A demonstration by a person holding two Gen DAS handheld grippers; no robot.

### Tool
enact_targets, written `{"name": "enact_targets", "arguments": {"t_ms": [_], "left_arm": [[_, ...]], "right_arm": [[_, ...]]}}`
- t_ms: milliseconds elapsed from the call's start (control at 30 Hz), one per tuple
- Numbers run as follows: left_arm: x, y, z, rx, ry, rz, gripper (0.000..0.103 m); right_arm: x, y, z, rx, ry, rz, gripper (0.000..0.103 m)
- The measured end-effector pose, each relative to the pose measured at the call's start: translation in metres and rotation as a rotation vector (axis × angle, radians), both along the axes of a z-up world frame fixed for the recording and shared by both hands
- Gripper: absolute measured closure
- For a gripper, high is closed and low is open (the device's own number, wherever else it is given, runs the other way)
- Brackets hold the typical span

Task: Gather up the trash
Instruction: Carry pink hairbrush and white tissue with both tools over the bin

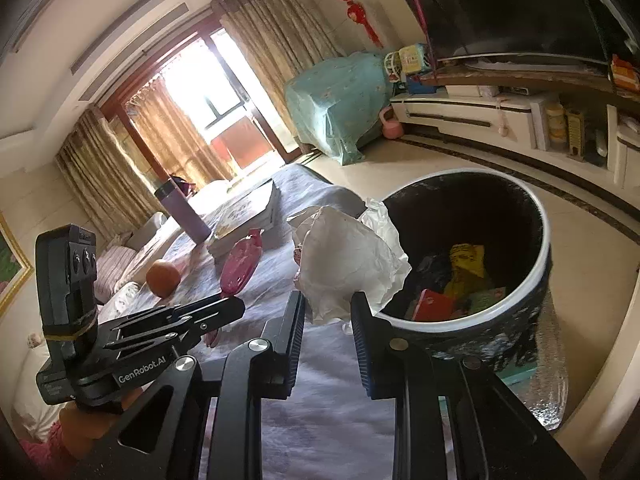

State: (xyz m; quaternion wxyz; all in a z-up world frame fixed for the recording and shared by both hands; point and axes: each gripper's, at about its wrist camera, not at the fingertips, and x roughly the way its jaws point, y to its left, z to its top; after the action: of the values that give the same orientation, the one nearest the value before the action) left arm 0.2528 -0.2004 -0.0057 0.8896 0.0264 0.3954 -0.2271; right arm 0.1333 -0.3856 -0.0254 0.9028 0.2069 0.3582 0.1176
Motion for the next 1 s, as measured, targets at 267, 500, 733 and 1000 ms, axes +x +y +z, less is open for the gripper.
{"name": "enact_targets", "arguments": {"t_ms": [267,500,733,1000], "left_arm": [[0.001,-0.014,-0.001,0.008,0.0,-0.026,0.084],[0.004,-0.025,-0.003,0.017,0.0,-0.043,0.084],[0.006,-0.036,-0.004,0.027,0.001,-0.057,0.084],[0.011,-0.046,-0.004,0.035,-0.001,-0.067,0.084]], "right_arm": [[0.0,-0.017,0.002,-0.008,0.003,-0.03,0.079],[0.002,-0.031,0.002,-0.016,0.005,-0.052,0.079],[0.005,-0.039,0.004,-0.025,0.004,-0.067,0.079],[0.013,-0.046,0.002,-0.036,0.017,-0.068,0.079]]}}
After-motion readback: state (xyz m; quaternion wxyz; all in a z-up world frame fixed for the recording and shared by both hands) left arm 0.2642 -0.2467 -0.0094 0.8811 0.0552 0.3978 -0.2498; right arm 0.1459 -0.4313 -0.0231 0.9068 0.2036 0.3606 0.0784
